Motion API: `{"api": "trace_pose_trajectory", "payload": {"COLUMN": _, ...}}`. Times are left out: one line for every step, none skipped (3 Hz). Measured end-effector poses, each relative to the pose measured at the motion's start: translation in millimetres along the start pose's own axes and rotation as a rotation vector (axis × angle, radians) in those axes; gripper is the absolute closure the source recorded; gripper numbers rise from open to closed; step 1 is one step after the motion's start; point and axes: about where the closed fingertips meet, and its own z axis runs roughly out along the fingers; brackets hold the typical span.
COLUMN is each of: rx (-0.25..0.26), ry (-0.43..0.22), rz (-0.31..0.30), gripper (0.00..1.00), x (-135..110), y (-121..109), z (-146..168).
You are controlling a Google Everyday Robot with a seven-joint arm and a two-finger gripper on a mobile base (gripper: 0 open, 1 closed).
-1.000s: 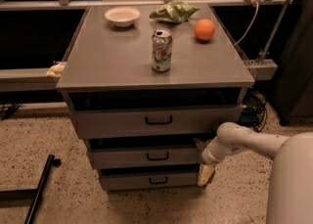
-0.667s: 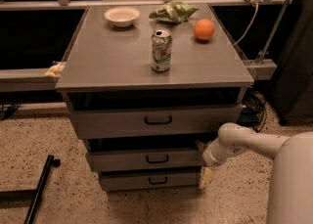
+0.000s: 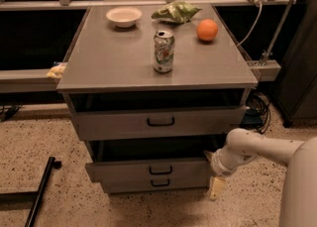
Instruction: Open middle drawer
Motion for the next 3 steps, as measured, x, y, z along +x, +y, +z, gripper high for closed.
{"api": "trace_pose_trajectory", "payload": {"rx": -0.043, "ry": 0.012, "rz": 0.053, "gripper": 0.00, "x": 6.9, "y": 26.8, "z": -8.1}}
{"api": "trace_pose_trajectory", "payload": {"rx": -0.095, "ry": 0.016, "rz": 0.104, "gripper": 0.00, "x": 11.7, "y": 53.7, "z": -15.6}}
{"api": "trace_pose_trajectory", "payload": {"rx": -0.174, "ry": 0.015, "rz": 0.158, "gripper": 0.00, "x": 14.0, "y": 84.5, "z": -22.2}}
